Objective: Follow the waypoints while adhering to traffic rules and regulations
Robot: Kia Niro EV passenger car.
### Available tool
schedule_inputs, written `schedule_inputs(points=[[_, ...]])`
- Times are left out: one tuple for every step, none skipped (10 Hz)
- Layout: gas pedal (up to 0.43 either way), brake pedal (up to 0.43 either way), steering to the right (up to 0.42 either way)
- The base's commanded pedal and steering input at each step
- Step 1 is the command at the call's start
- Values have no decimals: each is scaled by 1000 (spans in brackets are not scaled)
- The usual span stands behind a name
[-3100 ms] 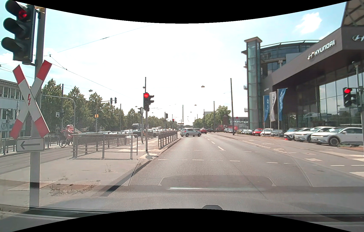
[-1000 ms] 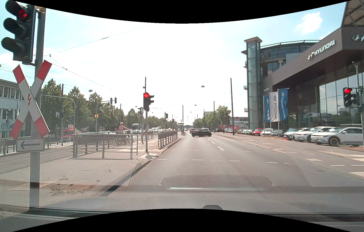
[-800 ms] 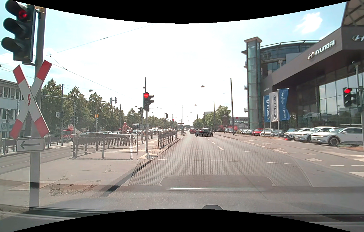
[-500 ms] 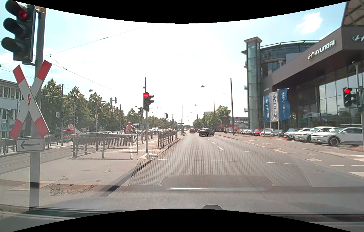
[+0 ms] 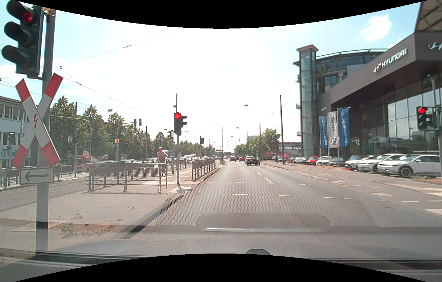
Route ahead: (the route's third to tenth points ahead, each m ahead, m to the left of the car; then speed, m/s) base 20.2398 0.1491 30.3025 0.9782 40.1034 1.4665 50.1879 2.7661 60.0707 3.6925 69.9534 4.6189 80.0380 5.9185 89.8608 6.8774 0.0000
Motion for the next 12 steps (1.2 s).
schedule_inputs(points=[[0,220,-7],[0,220,-7],[0,220,-7],[0,220,-7],[0,220,-7],[0,226,-7],[0,220,-7],[0,220,-7],[0,220,-7],[0,220,-7],[0,220,-7],[0,220,-7]])
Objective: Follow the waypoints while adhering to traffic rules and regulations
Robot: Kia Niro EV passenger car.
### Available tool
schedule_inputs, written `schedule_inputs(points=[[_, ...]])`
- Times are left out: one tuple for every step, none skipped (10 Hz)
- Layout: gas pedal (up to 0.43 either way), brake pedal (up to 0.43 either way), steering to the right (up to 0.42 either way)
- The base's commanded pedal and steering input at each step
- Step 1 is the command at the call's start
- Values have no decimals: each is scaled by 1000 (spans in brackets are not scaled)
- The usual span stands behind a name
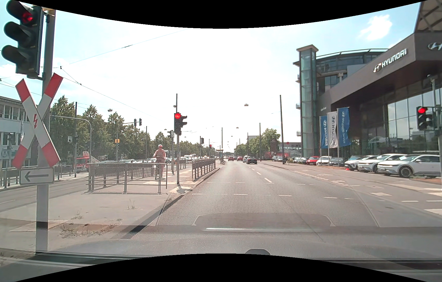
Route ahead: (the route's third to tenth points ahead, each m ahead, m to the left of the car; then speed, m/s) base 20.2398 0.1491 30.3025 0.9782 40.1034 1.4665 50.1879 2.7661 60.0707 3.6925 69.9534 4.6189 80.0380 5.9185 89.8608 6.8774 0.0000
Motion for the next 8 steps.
schedule_inputs(points=[[0,220,-7],[0,220,-7],[0,220,-7],[0,220,-7],[0,220,-7],[0,220,-7],[0,226,-7],[0,220,-8]])
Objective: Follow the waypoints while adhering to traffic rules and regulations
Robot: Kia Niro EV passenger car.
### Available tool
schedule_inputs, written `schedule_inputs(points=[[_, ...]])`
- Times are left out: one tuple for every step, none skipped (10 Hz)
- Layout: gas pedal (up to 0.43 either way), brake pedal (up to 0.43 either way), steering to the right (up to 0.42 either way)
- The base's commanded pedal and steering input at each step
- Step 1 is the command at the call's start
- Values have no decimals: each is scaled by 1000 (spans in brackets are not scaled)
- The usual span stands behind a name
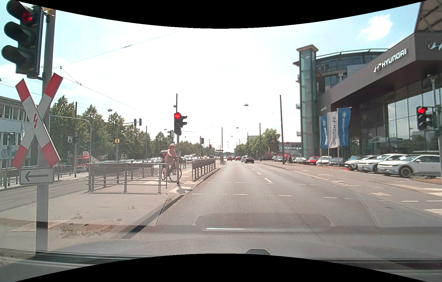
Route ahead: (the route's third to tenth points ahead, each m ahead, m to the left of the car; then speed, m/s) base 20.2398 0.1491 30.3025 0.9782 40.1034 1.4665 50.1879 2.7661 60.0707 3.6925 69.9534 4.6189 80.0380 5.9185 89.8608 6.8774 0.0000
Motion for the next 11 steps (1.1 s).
schedule_inputs(points=[[0,220,-8],[0,220,-9],[0,220,-9],[0,220,-9],[0,220,-9],[0,220,-9],[0,220,-9],[0,226,-9],[0,220,-9],[0,220,-9],[0,220,-9]])
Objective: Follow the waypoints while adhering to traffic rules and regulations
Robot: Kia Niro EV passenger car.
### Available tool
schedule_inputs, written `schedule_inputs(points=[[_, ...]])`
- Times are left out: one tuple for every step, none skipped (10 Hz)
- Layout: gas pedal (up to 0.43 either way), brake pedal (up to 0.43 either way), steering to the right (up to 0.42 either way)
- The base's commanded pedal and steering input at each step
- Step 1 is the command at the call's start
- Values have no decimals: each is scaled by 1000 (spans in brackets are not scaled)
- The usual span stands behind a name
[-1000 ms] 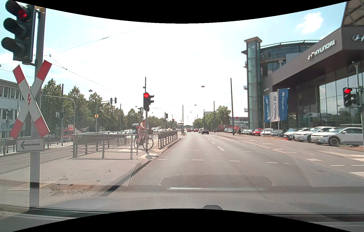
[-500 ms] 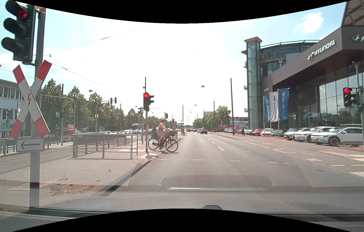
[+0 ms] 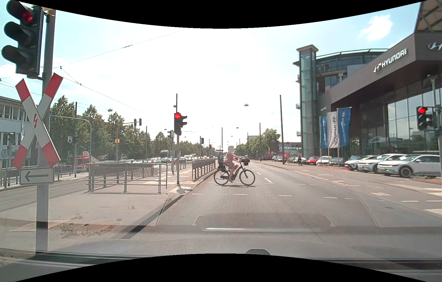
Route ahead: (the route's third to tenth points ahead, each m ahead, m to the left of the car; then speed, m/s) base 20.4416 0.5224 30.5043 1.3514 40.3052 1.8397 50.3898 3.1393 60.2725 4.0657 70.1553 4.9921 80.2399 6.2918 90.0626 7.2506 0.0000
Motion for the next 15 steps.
schedule_inputs(points=[[0,220,-9],[0,220,-9],[0,220,-9],[0,220,-9],[0,220,-9],[0,220,-9],[0,220,-9],[0,220,-9],[0,220,-9],[0,220,-9],[0,226,-9],[0,220,-9],[0,220,-9],[0,220,-9],[0,220,-9]])
